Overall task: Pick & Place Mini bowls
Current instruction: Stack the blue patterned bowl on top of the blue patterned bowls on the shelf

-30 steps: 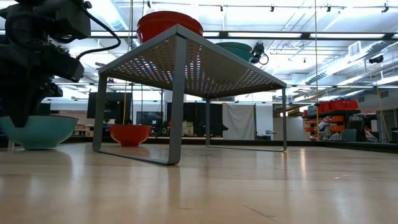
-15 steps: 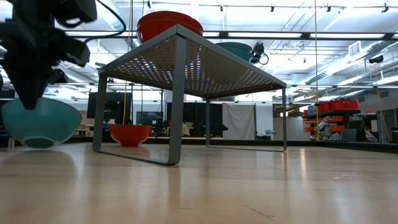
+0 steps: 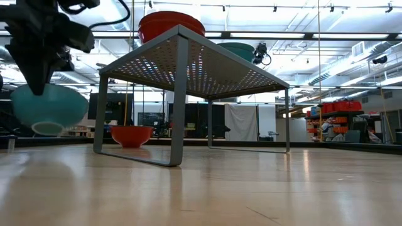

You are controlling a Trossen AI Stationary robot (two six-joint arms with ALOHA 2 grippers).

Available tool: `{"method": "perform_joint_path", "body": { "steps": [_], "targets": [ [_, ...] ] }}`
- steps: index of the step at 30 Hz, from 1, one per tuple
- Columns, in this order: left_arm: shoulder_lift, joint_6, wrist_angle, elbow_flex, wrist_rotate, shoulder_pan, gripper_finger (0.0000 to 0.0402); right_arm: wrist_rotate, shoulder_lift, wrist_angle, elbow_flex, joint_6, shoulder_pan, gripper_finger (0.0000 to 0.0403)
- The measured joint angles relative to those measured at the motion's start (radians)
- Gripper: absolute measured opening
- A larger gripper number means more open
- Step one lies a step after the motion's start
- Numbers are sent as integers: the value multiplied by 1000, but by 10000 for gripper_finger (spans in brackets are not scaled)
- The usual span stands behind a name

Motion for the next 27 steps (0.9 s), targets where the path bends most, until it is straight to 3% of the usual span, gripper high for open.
{"method": "perform_joint_path", "body": {
  "steps": [14,27],
  "targets": [
    [9,13,-239,233,-114,1,11,0,0,0,0,0,0,27],
    [128,172,-435,520,-243,46,11,0,0,0,0,0,0,27]
  ]
}}
